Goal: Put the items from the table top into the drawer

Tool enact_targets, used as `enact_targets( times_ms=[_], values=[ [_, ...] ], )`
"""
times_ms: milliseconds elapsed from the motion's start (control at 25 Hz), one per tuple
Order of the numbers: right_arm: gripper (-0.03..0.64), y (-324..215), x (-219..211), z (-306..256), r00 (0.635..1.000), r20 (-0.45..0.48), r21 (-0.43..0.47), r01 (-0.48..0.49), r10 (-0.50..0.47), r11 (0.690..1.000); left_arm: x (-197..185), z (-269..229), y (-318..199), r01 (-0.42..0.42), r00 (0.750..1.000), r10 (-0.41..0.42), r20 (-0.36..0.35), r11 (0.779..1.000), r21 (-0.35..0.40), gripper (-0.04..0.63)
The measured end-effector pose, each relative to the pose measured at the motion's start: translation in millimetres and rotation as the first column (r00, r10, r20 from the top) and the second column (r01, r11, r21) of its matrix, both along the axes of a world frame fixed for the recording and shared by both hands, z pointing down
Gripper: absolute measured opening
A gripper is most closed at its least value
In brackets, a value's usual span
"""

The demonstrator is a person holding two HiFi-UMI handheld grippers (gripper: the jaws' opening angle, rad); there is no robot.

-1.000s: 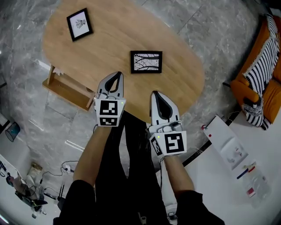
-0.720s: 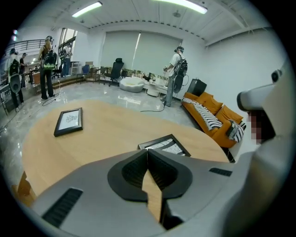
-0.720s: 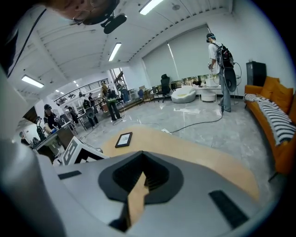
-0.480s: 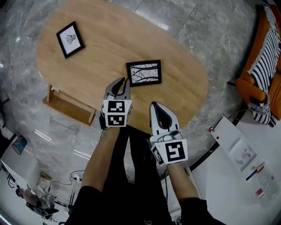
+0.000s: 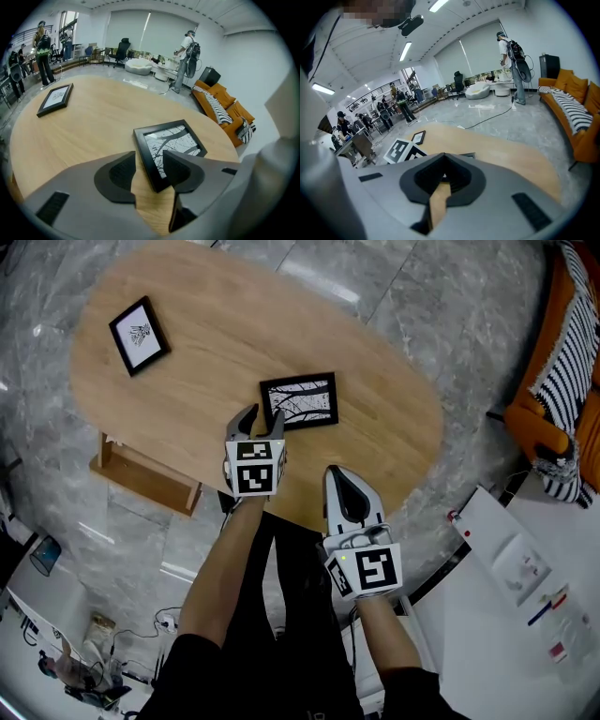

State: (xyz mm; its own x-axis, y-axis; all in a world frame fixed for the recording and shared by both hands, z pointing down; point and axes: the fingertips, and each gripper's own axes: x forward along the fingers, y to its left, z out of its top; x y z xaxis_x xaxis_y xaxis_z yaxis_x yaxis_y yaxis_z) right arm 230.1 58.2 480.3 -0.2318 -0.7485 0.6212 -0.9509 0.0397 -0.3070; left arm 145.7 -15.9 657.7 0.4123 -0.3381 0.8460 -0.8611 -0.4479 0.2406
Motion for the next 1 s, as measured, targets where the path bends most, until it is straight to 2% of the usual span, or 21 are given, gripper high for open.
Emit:
enact_targets(
  times_ms=[160, 480, 720, 1000],
  values=[
    [0.008, 1.3, 1.3, 1.6, 1.000, 0.007, -0.006, -0.003, 0.003, 1.000, -1.3, 9.3, -0.1, 0.001, 1.000, -0.001, 0.022, 1.000, -0.020, 0.169],
    [0.008, 3.8, 1.2, 4.0, 1.000, 0.005, -0.013, -0.005, 0.005, 1.000, -3.9, 7.5, 0.4, 0.025, 1.000, -0.025, -0.008, 1.000, -0.005, 0.085],
    [0.008, 1.8, -5.4, 2.7, 1.000, 0.008, -0.009, 0.006, -0.006, 1.000, -18.5, -0.2, 1.7, 0.020, 1.000, -0.020, 0.000, 0.999, 0.046, 0.074],
    [0.008, -0.2, -28.0, 3.0, 0.999, 0.025, -0.014, 0.037, -0.037, 0.999, -40.3, -7.9, -0.1, 0.042, 0.999, -0.041, -0.029, 0.998, 0.052, 0.072]
  ],
)
